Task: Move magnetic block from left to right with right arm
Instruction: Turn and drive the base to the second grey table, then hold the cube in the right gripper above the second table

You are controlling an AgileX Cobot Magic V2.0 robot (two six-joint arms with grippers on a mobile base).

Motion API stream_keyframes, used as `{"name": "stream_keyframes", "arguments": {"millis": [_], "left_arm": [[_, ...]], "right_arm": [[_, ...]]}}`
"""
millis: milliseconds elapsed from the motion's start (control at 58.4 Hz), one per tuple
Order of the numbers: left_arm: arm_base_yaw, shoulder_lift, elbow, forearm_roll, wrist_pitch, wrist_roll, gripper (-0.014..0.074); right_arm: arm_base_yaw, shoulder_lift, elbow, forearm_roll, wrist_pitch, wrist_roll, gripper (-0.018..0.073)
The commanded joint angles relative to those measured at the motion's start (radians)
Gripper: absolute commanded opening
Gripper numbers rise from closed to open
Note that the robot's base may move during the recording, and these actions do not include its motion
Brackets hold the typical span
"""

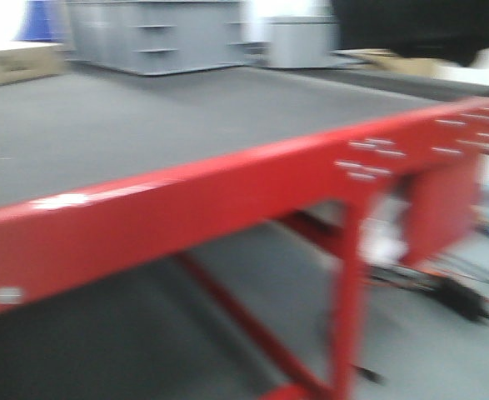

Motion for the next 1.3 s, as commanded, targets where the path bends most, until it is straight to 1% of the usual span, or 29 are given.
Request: {"name": "stream_keyframes", "arguments": {"millis": [0,1285], "left_arm": [[-0.006,-0.01,0.007,-0.005,-0.09,-0.007,-0.0126],[-0.006,-0.01,0.007,-0.005,-0.09,-0.007,-0.0126]], "right_arm": [[0.001,0.011,-0.028,-0.01,-0.089,-0.007,0.0246],[0.001,0.011,-0.028,-0.01,-0.089,-0.007,0.0246]]}}
